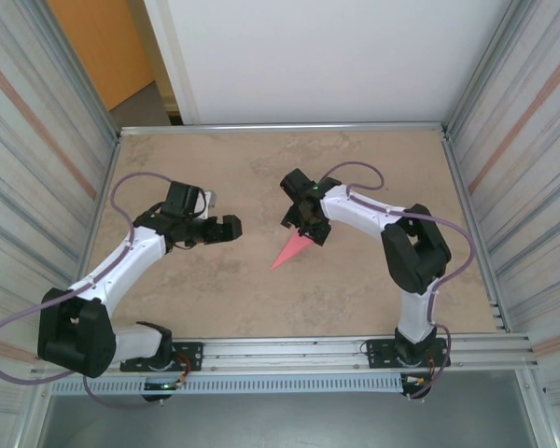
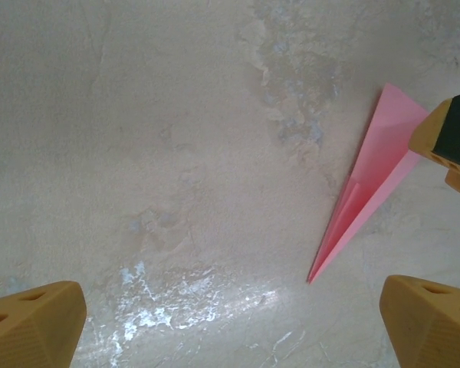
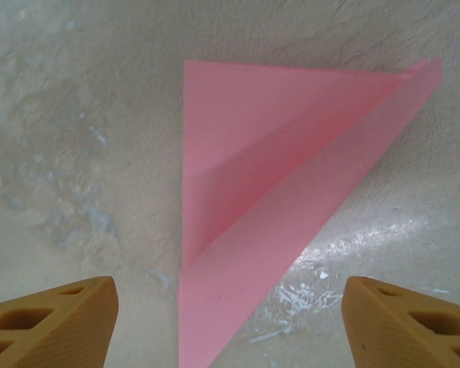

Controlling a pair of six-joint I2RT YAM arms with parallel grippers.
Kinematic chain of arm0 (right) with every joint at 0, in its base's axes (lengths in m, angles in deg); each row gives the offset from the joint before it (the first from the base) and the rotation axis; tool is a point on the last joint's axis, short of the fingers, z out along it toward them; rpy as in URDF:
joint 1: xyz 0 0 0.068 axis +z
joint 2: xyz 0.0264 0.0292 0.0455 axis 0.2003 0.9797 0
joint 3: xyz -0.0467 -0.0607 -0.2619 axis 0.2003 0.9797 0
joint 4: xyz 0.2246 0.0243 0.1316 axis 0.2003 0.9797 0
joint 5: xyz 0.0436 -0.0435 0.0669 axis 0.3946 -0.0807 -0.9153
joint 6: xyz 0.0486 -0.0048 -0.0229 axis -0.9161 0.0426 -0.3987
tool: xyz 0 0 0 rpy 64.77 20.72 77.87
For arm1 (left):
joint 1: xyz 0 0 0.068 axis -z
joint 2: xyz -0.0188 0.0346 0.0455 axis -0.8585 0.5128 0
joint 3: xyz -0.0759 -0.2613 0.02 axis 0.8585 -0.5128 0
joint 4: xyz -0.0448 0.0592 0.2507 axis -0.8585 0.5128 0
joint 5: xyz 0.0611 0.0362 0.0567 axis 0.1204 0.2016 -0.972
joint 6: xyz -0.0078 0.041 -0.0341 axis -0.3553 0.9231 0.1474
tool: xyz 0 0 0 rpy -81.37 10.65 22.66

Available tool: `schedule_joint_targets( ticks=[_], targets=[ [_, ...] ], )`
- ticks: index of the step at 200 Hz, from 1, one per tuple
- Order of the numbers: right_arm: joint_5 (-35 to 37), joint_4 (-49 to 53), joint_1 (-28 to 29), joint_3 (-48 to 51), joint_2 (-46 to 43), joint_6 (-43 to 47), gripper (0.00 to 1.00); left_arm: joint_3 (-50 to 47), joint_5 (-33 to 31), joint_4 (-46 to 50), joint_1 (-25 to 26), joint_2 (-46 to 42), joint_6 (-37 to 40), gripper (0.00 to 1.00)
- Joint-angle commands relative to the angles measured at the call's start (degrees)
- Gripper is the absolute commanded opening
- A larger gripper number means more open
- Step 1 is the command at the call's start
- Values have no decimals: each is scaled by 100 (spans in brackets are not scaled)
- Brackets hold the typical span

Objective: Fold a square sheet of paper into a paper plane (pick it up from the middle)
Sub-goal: Turn over the paper plane at the center of the table.

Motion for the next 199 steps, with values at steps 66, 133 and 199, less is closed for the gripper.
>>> schedule_joint_targets(
  ticks=[66, 133, 199],
  targets=[
    [630, 1324, 262, -595, 447, -1249, 74, -169, -246, 31, -77, -286, 106, 99],
    [441, 1225, 289, -345, 200, -1557, 60, -197, -204, -23, -83, -275, 70, 99],
    [283, 1033, 290, -176, 205, -1707, 40, -207, -166, -50, -78, -229, 48, 99]
  ],
)
